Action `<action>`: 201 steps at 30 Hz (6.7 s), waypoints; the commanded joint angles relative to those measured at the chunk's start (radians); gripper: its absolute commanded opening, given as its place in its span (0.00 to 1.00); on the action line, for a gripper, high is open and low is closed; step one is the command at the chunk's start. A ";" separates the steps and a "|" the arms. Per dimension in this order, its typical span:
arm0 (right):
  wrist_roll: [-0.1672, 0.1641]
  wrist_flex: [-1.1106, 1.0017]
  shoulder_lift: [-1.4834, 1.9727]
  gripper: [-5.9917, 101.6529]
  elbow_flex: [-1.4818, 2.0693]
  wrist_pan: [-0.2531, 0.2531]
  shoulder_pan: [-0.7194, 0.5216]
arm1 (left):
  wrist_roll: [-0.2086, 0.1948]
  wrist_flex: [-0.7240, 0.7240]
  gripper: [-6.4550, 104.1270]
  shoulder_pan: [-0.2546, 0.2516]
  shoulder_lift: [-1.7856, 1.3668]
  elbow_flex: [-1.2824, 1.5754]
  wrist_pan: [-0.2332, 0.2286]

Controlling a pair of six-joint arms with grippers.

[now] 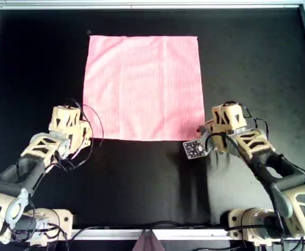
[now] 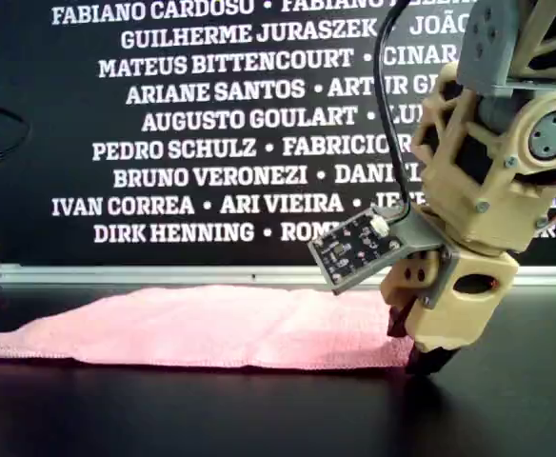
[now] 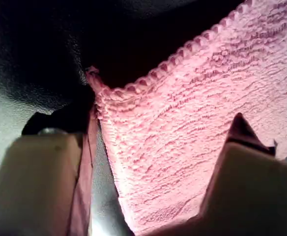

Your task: Fold a cloth

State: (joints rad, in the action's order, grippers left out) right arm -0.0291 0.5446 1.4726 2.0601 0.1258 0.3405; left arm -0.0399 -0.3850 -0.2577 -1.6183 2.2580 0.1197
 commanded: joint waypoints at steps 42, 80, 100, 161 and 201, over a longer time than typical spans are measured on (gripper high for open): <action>-0.011 -0.038 -0.011 0.90 -0.104 -0.003 0.018 | 0.003 0.008 0.90 -0.008 0.081 -0.078 -0.009; 0.006 -0.040 -0.109 0.04 -0.204 0.000 0.017 | -0.006 0.006 0.04 -0.017 0.081 -0.160 0.011; 0.003 -0.038 0.253 0.04 0.140 -0.002 0.008 | -0.005 -0.014 0.04 -0.023 -0.193 0.089 0.012; -0.014 -0.219 -1.091 0.05 -1.755 -0.018 -0.083 | 0.003 0.006 0.05 0.117 0.980 -1.738 -0.003; -0.002 0.936 -0.149 0.53 -1.776 -0.006 -0.158 | -0.012 -0.910 0.57 0.132 -0.021 -1.545 -0.008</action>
State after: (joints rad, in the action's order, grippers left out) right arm -0.0353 1.2026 1.0922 0.3543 0.1150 0.1871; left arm -0.0460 -1.1505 -0.1350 -1.3929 0.7164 0.1089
